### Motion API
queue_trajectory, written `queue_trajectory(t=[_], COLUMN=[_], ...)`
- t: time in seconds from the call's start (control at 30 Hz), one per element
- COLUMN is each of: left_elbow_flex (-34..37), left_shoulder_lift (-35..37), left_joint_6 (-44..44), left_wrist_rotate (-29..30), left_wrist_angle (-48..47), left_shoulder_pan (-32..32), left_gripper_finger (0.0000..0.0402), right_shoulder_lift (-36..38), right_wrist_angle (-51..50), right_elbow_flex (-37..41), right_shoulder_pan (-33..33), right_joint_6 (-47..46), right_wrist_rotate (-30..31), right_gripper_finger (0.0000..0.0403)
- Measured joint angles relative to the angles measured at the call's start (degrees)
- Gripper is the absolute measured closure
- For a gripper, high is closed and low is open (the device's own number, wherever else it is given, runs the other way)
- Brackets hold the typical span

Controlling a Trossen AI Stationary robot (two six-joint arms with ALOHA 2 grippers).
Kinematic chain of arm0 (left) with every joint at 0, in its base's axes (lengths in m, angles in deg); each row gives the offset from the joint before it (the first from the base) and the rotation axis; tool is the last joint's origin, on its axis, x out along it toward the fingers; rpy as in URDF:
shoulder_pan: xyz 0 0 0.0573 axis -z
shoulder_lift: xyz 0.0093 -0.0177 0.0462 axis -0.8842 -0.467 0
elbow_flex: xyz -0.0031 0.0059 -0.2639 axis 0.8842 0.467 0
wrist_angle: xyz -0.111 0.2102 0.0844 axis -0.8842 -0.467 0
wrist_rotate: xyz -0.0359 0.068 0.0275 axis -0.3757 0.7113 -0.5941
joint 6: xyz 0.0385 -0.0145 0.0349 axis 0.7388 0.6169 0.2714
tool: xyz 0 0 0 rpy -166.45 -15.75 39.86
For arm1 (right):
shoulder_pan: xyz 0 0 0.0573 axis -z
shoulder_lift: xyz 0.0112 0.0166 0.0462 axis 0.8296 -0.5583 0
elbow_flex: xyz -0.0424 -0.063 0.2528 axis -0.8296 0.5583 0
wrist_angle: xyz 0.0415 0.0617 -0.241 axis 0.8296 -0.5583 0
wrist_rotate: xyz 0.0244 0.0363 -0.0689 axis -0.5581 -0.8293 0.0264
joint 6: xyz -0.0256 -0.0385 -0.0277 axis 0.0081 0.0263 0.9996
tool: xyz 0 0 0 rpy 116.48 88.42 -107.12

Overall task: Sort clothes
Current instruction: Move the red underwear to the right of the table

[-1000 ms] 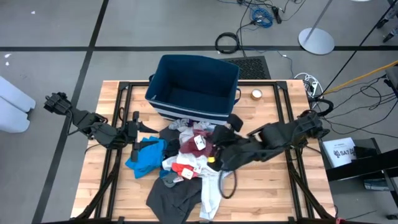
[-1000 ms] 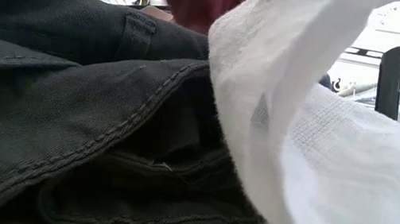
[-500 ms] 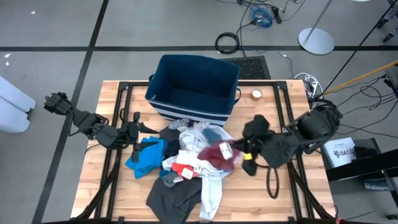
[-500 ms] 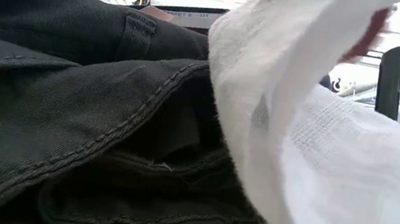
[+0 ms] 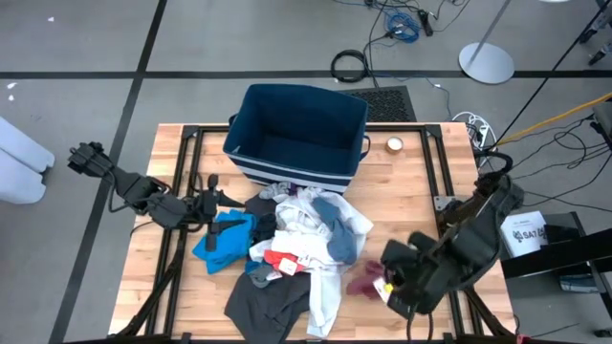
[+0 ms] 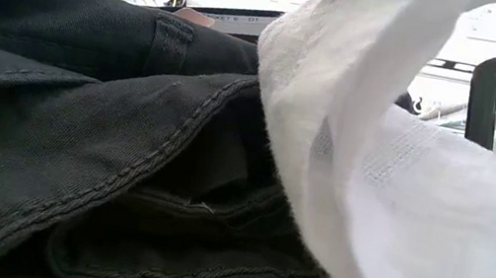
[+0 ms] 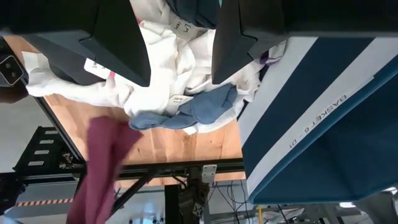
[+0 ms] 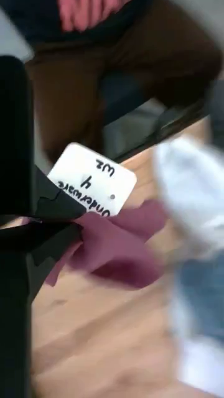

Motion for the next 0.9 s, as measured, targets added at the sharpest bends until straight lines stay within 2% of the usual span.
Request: queue_trajectory(t=[0.13, 0.33, 0.43, 0.5, 0.63, 0.9], left_elbow_flex=[0.0, 0.0, 0.0, 0.0, 0.0, 0.0], left_shoulder_lift=[-0.7, -2.1, -3.0, -3.4, -3.6, -3.6], left_joint_6=[0.0, -1.5, -1.5, -1.5, -1.3, -1.2], left_wrist_rotate=[0.0, 0.1, 0.1, 0.2, 0.2, 0.2], left_wrist_angle=[0.2, 1.9, 2.6, 3.2, 3.2, 3.2], left_shoulder_pan=[0.0, 0.0, 0.0, 0.0, -0.1, -0.7], left_gripper_finger=[0.0220, 0.0220, 0.0220, 0.0220, 0.0220, 0.0220], right_shoulder_lift=[0.0, 0.0, 0.0, 0.0, 0.0, 0.0], right_wrist_angle=[-0.2, -0.2, -0.2, -0.3, 0.4, 2.7], right_elbow_flex=[8.0, 20.0, 24.3, 25.9, 26.4, 26.4], right_shoulder_pan=[-1.5, -4.2, -6.1, -7.4, -8.1, -4.7], right_joint_6=[-6.3, -16.6, -20.5, -22.6, -24.2, -17.0], right_wrist_rotate=[-6.9, -21.8, -29.7, -32.3, -30.7, -16.3], right_gripper_finger=[0.0403, 0.0403, 0.0403, 0.0403, 0.0403, 0.0403])
